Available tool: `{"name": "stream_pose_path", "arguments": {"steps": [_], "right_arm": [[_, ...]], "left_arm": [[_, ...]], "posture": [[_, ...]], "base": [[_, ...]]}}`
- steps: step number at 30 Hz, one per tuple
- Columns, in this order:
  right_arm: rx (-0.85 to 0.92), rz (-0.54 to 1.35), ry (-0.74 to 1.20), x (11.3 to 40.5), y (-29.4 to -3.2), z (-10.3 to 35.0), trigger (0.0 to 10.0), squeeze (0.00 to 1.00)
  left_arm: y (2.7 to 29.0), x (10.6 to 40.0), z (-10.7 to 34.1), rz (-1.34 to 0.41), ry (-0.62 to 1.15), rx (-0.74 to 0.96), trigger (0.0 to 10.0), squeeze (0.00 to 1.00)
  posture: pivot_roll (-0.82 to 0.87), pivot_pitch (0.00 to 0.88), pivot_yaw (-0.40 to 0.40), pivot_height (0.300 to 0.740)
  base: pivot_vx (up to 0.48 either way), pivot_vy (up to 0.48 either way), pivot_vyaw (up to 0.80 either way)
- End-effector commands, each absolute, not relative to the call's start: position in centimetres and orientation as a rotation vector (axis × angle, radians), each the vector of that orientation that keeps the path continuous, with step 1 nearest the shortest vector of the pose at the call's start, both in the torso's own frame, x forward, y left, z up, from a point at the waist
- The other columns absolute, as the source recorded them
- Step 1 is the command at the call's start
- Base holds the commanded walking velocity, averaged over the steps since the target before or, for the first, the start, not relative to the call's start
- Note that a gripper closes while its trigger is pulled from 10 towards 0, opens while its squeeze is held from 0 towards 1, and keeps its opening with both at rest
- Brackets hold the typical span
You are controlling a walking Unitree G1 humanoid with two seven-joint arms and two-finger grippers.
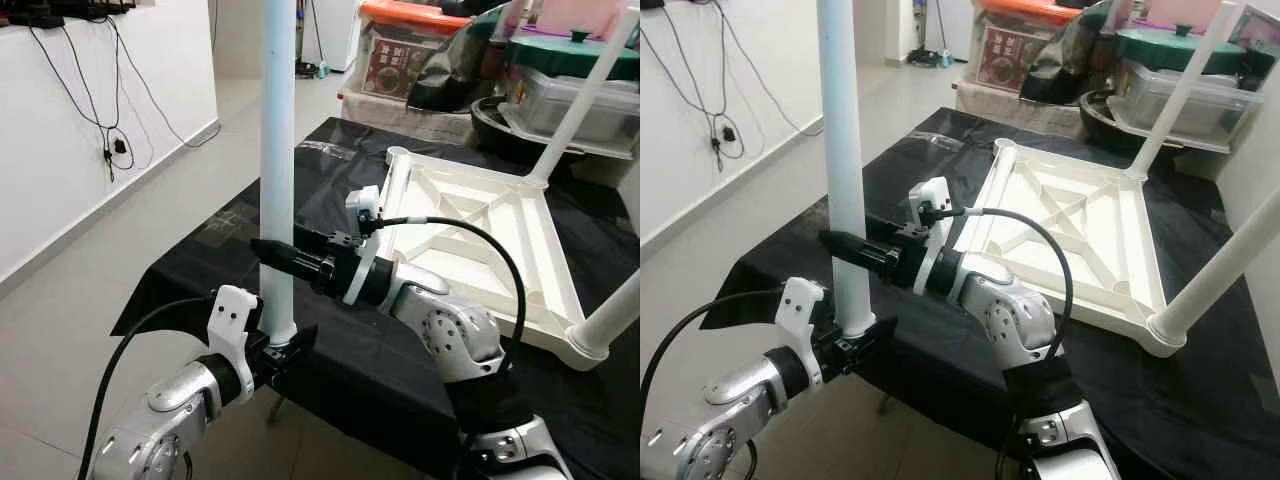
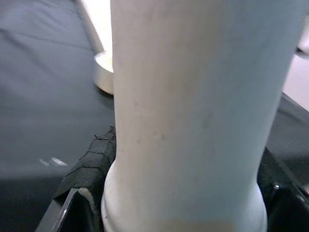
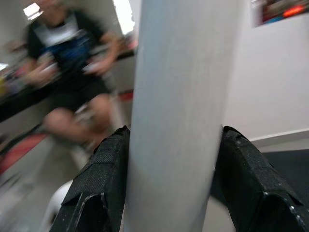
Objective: Building children table
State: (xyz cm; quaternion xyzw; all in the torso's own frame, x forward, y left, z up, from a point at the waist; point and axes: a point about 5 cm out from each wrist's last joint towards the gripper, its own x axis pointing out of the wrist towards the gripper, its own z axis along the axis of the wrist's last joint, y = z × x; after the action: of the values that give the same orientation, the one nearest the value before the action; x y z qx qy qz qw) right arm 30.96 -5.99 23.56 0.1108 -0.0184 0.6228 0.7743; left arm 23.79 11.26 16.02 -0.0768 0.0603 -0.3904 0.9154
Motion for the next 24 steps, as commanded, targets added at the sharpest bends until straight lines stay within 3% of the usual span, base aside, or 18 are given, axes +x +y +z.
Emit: {"name": "stream_pose_path", "arguments": {"steps": [1, 24], "right_arm": [[0.23, 1.411, -0.021, 30.6, -5.8, 23.6, 10.0, 0.0], [0.141, 1.634, 0.104, 28.5, -5.2, 22.0, 10.0, 0.0]], "left_arm": [[10.8, 23.0, 16.2, -0.876, 0.136, -0.173, 10.0, 0.0], [11.3, 21.1, 15.0, -1.003, 0.266, -0.178, 10.0, 0.0]], "posture": [[0.22, 0.03, -0.098, 0.74], [0.21, 0.021, -0.092, 0.74]], "base": [[0.0, 0.0, 0.0], [0.0, 0.0, 0.0]]}}
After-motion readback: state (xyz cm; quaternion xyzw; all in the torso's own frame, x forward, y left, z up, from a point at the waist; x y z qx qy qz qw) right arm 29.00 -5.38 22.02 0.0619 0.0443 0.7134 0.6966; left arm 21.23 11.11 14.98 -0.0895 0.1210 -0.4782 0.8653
